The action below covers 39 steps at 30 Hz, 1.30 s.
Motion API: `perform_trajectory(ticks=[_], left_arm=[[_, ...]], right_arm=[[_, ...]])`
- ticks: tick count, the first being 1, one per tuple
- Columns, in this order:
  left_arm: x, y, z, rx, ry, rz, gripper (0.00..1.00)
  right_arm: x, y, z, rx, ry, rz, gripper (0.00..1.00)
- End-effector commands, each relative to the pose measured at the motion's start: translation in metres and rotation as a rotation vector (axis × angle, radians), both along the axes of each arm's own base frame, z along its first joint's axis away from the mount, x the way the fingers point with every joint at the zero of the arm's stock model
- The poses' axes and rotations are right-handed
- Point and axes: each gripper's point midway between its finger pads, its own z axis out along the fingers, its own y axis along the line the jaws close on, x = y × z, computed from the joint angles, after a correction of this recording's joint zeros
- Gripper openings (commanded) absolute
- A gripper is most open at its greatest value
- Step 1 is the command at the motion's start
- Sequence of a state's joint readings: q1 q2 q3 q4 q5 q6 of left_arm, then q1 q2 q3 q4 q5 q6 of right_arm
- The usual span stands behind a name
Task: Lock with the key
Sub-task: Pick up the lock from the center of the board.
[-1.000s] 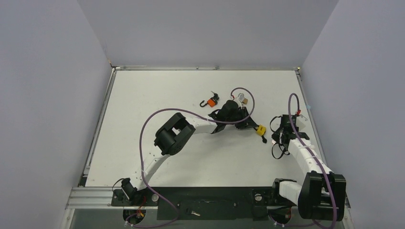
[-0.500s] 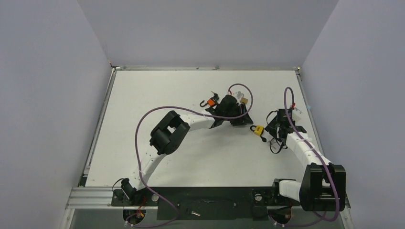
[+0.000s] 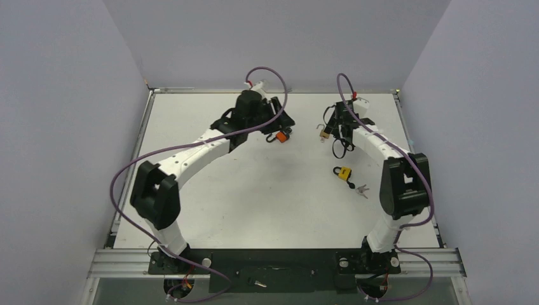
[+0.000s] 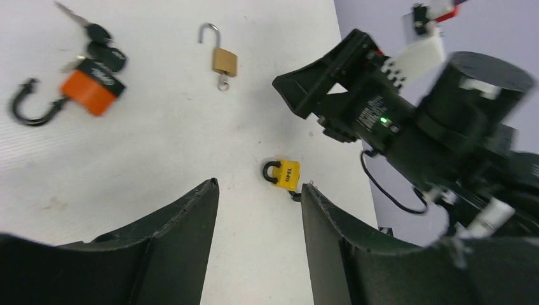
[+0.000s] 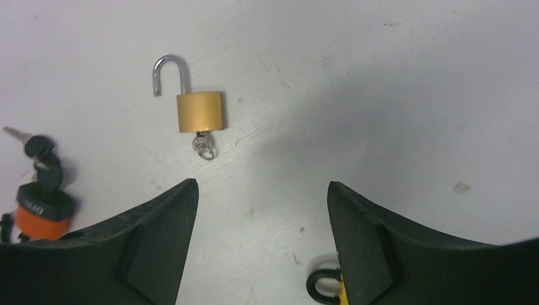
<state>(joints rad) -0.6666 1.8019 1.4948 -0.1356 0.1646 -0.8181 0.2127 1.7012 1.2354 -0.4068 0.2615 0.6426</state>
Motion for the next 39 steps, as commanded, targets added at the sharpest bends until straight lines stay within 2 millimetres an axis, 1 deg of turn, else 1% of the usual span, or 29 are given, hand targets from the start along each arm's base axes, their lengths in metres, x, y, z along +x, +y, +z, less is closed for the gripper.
perform_trajectory(ticks=[1,2,3,4,5,6,7,9,10,11,12,13,14,15,16,17,18,19,25,28,30,31,33,34,35,36,37,38,39], left_arm=[[-0.011,0.067,0.007,0.093,-0.002,0.079,0.48],[-0.016,0.076,0.019,0.084,-0.026,0.082,0.48],[-0.02,0.087,0.023,0.085,-0.029,0.09,0.49],[-0.023,0.091,0.024,0.09,-0.032,0.087,0.49],[-0.027,0.1,0.026,0.093,-0.033,0.093,0.49],[-0.029,0.103,0.027,0.096,-0.037,0.088,0.49],[-0.032,0.11,0.028,0.098,-0.037,0.093,0.49],[-0.036,0.116,0.03,0.093,-0.038,0.093,0.49],[-0.038,0.116,0.031,0.087,-0.036,0.083,0.49],[-0.038,0.118,0.033,0.083,-0.038,0.082,0.49],[-0.039,0.118,0.035,0.078,-0.039,0.077,0.49],[-0.039,0.119,0.038,0.074,-0.043,0.077,0.49],[-0.04,0.119,0.041,0.068,-0.046,0.074,0.49],[-0.041,0.12,0.045,0.063,-0.053,0.074,0.49],[-0.041,0.12,0.046,0.06,-0.054,0.071,0.49],[-0.041,0.121,0.049,0.056,-0.059,0.072,0.49],[-0.042,0.121,0.05,0.053,-0.06,0.069,0.49],[-0.042,0.121,0.051,0.05,-0.06,0.069,0.49],[-0.042,0.12,0.05,0.027,-0.053,0.065,0.49],[-0.041,0.121,0.049,0.025,-0.05,0.067,0.49],[-0.039,0.12,0.048,0.023,-0.047,0.07,0.49],[-0.038,0.12,0.048,0.022,-0.045,0.072,0.49],[-0.036,0.121,0.046,0.024,-0.041,0.079,0.49],[-0.035,0.122,0.044,0.027,-0.036,0.082,0.49],[-0.035,0.122,0.044,0.028,-0.034,0.085,0.49],[-0.034,0.123,0.042,0.03,-0.028,0.089,0.49],[-0.034,0.123,0.041,0.029,-0.025,0.088,0.49],[-0.033,0.123,0.04,0.03,-0.021,0.091,0.49],[-0.032,0.123,0.039,0.031,-0.02,0.091,0.49]], right_arm=[[0.033,0.002,-0.007,-0.062,0.013,-0.013,0.7],[0.038,0.005,-0.019,-0.075,0.041,-0.005,0.69],[0.046,0.011,-0.012,-0.078,0.029,0.005,0.69],[0.049,0.014,-0.021,-0.094,0.047,0.011,0.69],[0.055,0.018,-0.015,-0.096,0.035,0.013,0.69],[0.057,0.02,-0.023,-0.111,0.051,0.014,0.7],[0.062,0.022,-0.024,-0.117,0.053,0.014,0.7],[0.068,0.024,-0.026,-0.132,0.057,0.005,0.7],[0.071,0.025,-0.022,-0.14,0.054,-0.004,0.7],[0.072,0.022,-0.03,-0.163,0.074,-0.017,0.7],[0.074,0.023,-0.027,-0.173,0.078,-0.022,0.69],[0.075,0.022,-0.034,-0.187,0.096,-0.027,0.69],[0.077,0.022,-0.033,-0.19,0.097,-0.027,0.69],[0.078,0.021,-0.041,-0.198,0.114,-0.027,0.69],[0.08,0.022,-0.041,-0.2,0.115,-0.026,0.68],[0.08,0.021,-0.048,-0.208,0.13,-0.026,0.68],[0.082,0.021,-0.048,-0.21,0.135,-0.026,0.68],[0.081,0.022,-0.056,-0.21,0.152,-0.022,0.67],[0.084,0.032,-0.074,-0.196,0.186,0.016,0.61],[0.082,0.037,-0.078,-0.193,0.194,0.027,0.59],[0.079,0.04,-0.08,-0.191,0.198,0.032,0.55],[0.076,0.042,-0.083,-0.189,0.205,0.035,0.5],[0.07,0.043,-0.086,-0.186,0.215,0.035,0.44],[0.068,0.045,-0.082,-0.176,0.207,0.036,0.43],[0.063,0.045,-0.087,-0.17,0.213,0.036,0.43],[0.062,0.047,-0.082,-0.156,0.199,0.041,0.43],[0.058,0.048,-0.085,-0.152,0.198,0.047,0.42],[0.056,0.05,-0.08,-0.139,0.185,0.054,0.41],[0.054,0.051,-0.081,-0.136,0.183,0.062,0.34]])
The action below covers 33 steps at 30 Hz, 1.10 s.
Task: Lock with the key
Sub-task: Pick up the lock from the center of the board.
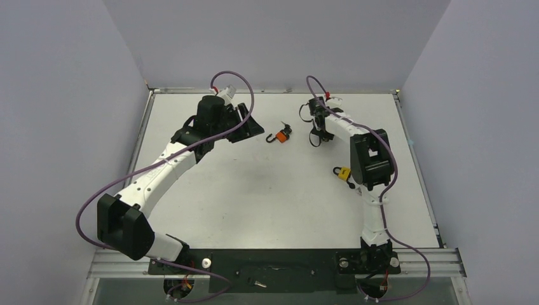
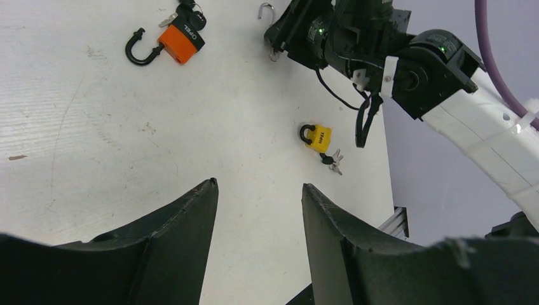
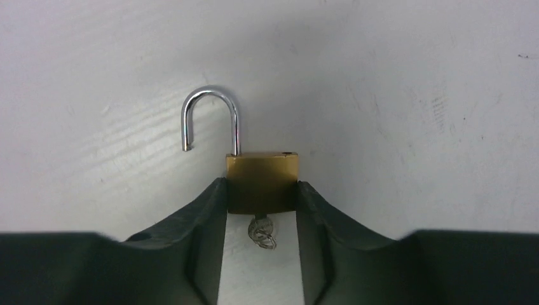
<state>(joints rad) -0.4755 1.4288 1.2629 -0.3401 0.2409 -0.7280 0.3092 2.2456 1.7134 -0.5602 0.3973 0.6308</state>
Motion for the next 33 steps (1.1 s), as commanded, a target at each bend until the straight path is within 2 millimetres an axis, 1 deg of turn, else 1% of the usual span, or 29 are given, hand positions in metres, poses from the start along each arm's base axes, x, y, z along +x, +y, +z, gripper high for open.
perform_trajectory(ticks=[1,2,3,4,5,6,7,8,9,10,11,12,13,14,16,17,18,19,20,21,22,23,24,25,26,28,30,31,33], left_arm=[[0.007,0.0,0.01,-0.027,-0.031,0.008,0.49],[0.007,0.0,0.01,-0.027,-0.029,0.004,0.49],[0.008,-0.001,0.007,-0.023,-0.023,0.003,0.49],[0.009,-0.001,0.006,-0.024,-0.02,-0.001,0.49],[0.01,-0.002,0.003,-0.022,-0.014,-0.004,0.49],[0.009,-0.004,0.001,-0.023,-0.01,-0.011,0.49],[0.01,-0.004,-0.002,-0.022,-0.002,-0.015,0.49],[0.009,-0.006,-0.003,-0.026,0.001,-0.025,0.49],[0.009,-0.008,-0.007,-0.024,0.01,-0.033,0.49],[0.008,-0.01,-0.008,-0.029,0.017,-0.048,0.49],[0.008,-0.011,-0.012,-0.027,0.027,-0.055,0.49],[0.006,-0.013,-0.015,-0.03,0.037,-0.07,0.49],[0.005,-0.016,-0.02,-0.031,0.05,-0.087,0.49],[0.004,-0.017,-0.022,-0.031,0.056,-0.096,0.49],[0.0,-0.021,-0.03,-0.039,0.08,-0.131,0.48],[-0.004,-0.024,-0.032,-0.052,0.093,-0.158,0.48],[-0.005,-0.027,-0.031,-0.064,0.088,-0.171,0.48],[-0.008,-0.029,-0.031,-0.075,0.094,-0.193,0.48],[-0.01,-0.03,-0.03,-0.08,0.092,-0.206,0.48],[-0.015,-0.031,-0.029,-0.078,0.09,-0.237,0.47],[-0.018,-0.031,-0.025,-0.077,0.081,-0.253,0.47],[-0.023,-0.029,-0.027,-0.063,0.08,-0.276,0.47],[-0.027,-0.027,-0.023,-0.057,0.06,-0.292,0.47],[-0.035,-0.026,-0.019,-0.069,0.059,-0.315,0.47],[-0.039,-0.026,-0.015,-0.082,0.051,-0.329,0.47],[-0.06,-0.027,-0.013,-0.123,0.06,-0.399,0.47],[-0.072,-0.026,-0.007,-0.141,0.049,-0.436,0.47],[-0.078,-0.024,-0.007,-0.138,0.061,-0.448,0.47],[-0.089,-0.019,0.0,-0.132,0.045,-0.473,0.47]], right_arm=[[-0.017,0.012,0.016,0.054,-0.014,0.039,0.23],[-0.019,0.013,0.016,0.055,-0.015,0.049,0.18],[-0.02,0.017,0.027,0.071,-0.037,0.066,0.11],[-0.024,0.018,0.026,0.072,-0.039,0.082,0.09],[-0.025,0.022,0.042,0.085,-0.072,0.108,0.05],[-0.029,0.023,0.042,0.089,-0.079,0.121,0.03],[-0.031,0.029,0.057,0.103,-0.106,0.151,0.02],[-0.036,0.03,0.057,0.111,-0.112,0.169,0.01],[-0.04,0.038,0.072,0.131,-0.139,0.209,0.0],[-0.047,0.04,0.071,0.135,-0.141,0.228,0.0],[-0.056,0.047,0.079,0.146,-0.153,0.27,0.0],[-0.059,0.055,0.085,0.165,-0.173,0.302,0.0],[-0.07,0.062,0.095,0.169,-0.189,0.342,0.0],[-0.074,0.07,0.1,0.188,-0.205,0.375,0.0],[-0.093,0.09,0.126,0.224,-0.263,0.464,0.0],[-0.105,0.101,0.123,0.228,-0.26,0.513,0.0],[-0.113,0.108,0.138,0.248,-0.29,0.549,0.0],[-0.127,0.119,0.136,0.251,-0.283,0.598,0.0],[-0.14,0.132,0.149,0.271,-0.308,0.65,0.0],[-0.149,0.136,0.149,0.273,-0.308,0.679,0.0],[-0.163,0.146,0.163,0.296,-0.335,0.727,0.0],[-0.171,0.149,0.163,0.303,-0.336,0.746,0.0],[-0.185,0.156,0.171,0.322,-0.353,0.782,0.0],[-0.192,0.159,0.174,0.33,-0.358,0.799,0.0],[-0.204,0.166,0.18,0.349,-0.365,0.837,0.0],[-0.225,0.176,0.188,0.36,-0.373,0.906,0.0],[-0.244,0.181,0.195,0.352,-0.373,0.966,0.0],[-0.249,0.182,0.198,0.352,-0.375,0.984,0.0],[-0.266,0.186,0.209,0.36,-0.39,1.042,0.0]])
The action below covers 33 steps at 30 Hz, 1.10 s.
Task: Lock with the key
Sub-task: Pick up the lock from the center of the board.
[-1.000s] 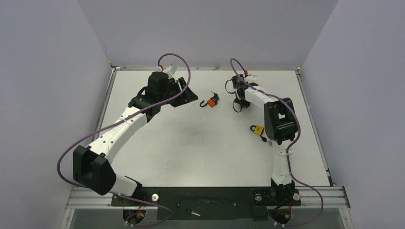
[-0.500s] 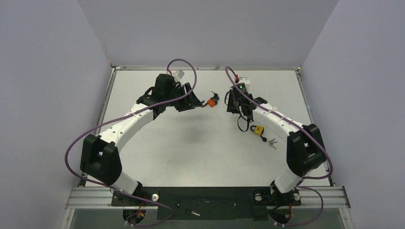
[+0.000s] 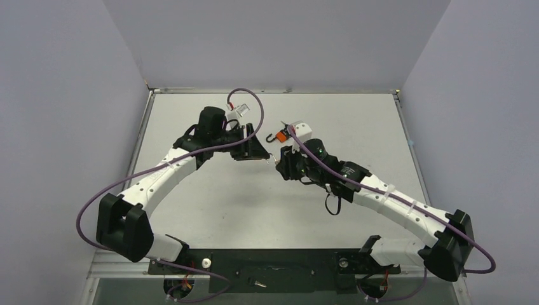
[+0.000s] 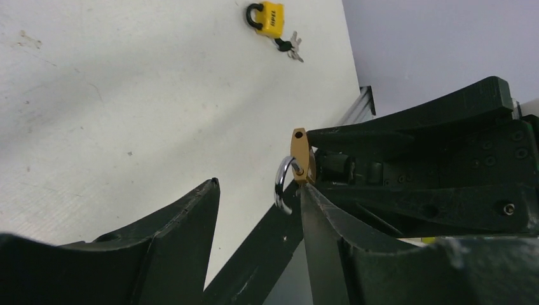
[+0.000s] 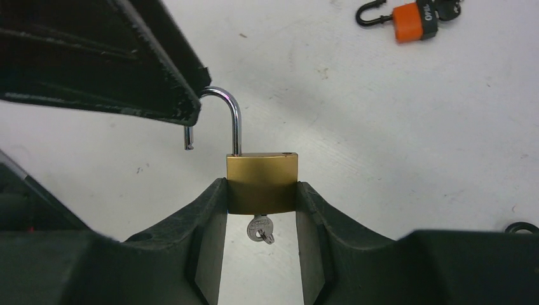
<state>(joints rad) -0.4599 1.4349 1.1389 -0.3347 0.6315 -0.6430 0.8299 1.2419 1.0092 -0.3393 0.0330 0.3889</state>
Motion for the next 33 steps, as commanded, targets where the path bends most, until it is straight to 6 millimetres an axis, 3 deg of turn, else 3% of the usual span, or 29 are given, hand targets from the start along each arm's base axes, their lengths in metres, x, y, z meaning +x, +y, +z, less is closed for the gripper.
perform_trajectory(ticks=[1,8,12,19,33], left_arm=[[-0.03,0.003,0.038,-0.074,-0.094,-0.128,0.47],[-0.057,0.003,0.058,-0.162,-0.081,-0.201,0.4],[-0.072,0.004,0.056,-0.193,-0.054,-0.248,0.4],[-0.083,0.007,0.048,-0.188,-0.027,-0.269,0.4],[-0.104,0.005,0.052,-0.248,0.008,-0.324,0.33]], right_arm=[[-0.029,0.008,0.035,0.03,-0.083,0.12,0.0],[-0.052,0.009,0.048,-0.01,-0.11,0.212,0.0],[-0.059,0.009,0.059,-0.018,-0.125,0.238,0.0],[-0.071,0.011,0.067,-0.024,-0.136,0.282,0.0],[-0.076,0.015,0.071,-0.054,-0.141,0.32,0.0]])
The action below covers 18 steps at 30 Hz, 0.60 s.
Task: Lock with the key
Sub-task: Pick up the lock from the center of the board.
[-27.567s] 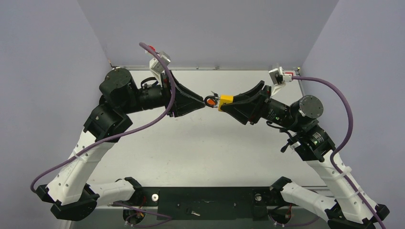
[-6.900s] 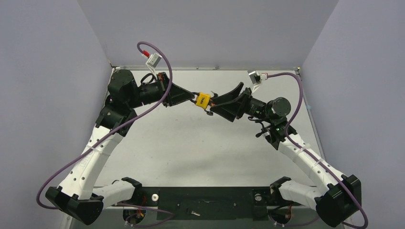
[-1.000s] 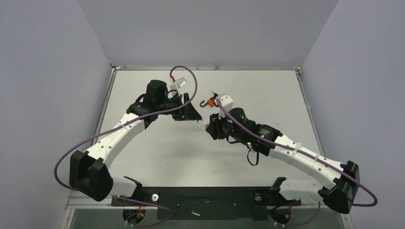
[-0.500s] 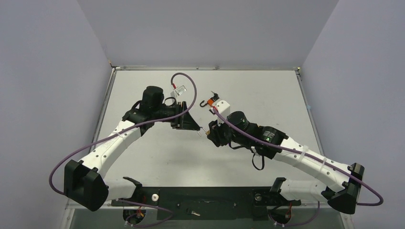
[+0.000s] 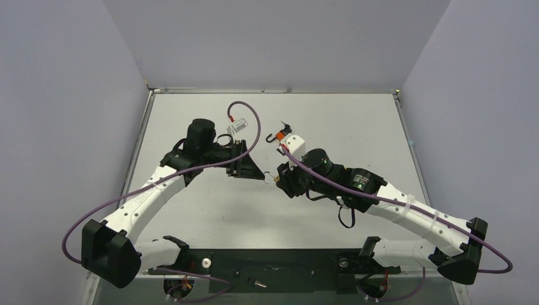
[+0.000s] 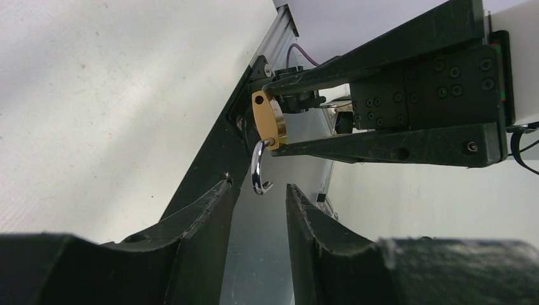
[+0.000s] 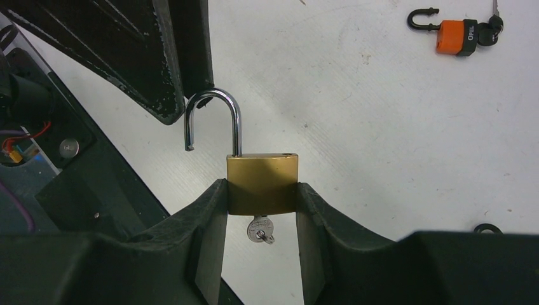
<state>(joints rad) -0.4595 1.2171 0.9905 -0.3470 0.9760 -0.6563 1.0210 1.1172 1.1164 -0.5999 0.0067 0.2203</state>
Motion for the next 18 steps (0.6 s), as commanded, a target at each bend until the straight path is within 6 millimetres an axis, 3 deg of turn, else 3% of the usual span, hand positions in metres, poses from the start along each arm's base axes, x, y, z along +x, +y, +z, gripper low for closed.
perform_trajectory(ticks=[1,7,18], left_arm=[[-0.01,-0.0035,0.0118,-0.051,-0.034,-0.045,0.33],[-0.0132,-0.006,0.0095,-0.06,-0.016,-0.057,0.32],[-0.0171,-0.0079,0.0129,-0.073,-0.01,-0.07,0.21]], right_arm=[[-0.0018,0.0113,0.0318,0.072,-0.051,0.036,0.0],[-0.0081,0.0168,0.032,0.071,-0.043,0.069,0.0],[-0.0104,0.0168,0.0284,0.051,-0.044,0.081,0.0]])
